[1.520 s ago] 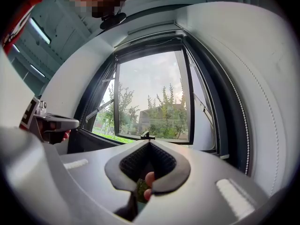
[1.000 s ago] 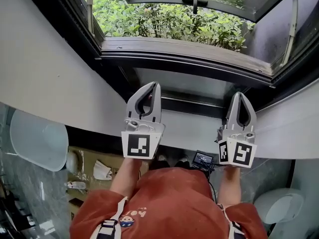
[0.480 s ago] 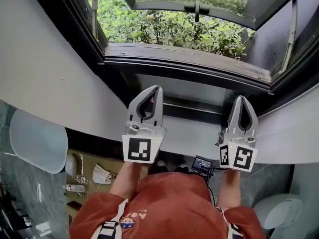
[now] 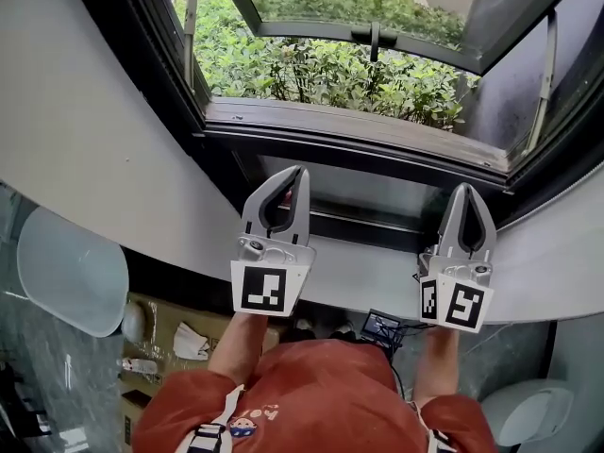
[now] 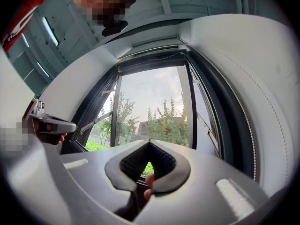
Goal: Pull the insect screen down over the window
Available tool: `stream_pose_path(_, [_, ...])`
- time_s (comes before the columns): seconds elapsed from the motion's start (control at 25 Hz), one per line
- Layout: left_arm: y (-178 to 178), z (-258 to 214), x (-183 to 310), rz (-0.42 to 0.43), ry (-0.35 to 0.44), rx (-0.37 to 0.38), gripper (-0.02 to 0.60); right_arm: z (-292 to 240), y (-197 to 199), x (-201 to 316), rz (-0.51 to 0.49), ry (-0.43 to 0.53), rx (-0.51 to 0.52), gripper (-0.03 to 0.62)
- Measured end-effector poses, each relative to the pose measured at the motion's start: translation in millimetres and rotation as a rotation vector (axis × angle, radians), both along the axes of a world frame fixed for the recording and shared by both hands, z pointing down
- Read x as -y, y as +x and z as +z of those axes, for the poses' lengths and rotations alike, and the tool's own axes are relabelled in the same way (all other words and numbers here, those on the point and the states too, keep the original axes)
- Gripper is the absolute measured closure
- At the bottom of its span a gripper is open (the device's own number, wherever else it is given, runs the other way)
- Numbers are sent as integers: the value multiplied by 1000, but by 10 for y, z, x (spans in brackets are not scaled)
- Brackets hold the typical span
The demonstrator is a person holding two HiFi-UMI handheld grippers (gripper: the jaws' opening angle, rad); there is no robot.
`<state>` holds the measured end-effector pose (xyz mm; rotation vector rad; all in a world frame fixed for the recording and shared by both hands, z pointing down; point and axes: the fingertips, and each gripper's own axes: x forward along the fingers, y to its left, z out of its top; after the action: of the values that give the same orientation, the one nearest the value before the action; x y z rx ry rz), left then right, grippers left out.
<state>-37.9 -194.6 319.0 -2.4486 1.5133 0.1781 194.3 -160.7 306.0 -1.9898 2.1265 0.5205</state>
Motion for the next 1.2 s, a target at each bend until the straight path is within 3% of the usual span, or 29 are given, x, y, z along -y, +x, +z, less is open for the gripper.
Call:
stream_pose_path(0.48, [-111,-544,60,-34,120,-8,577,-537,98,27,9,120,-19,586])
stream_pose_path(0.72, [-192,-839,125,-57,178,-51,577,-836,193,36,30,186,-33,586])
stream_pose_path(1.2, [-259,-1469,194,-72,302,-49,577,-1484,96,45,3,331,-92,586])
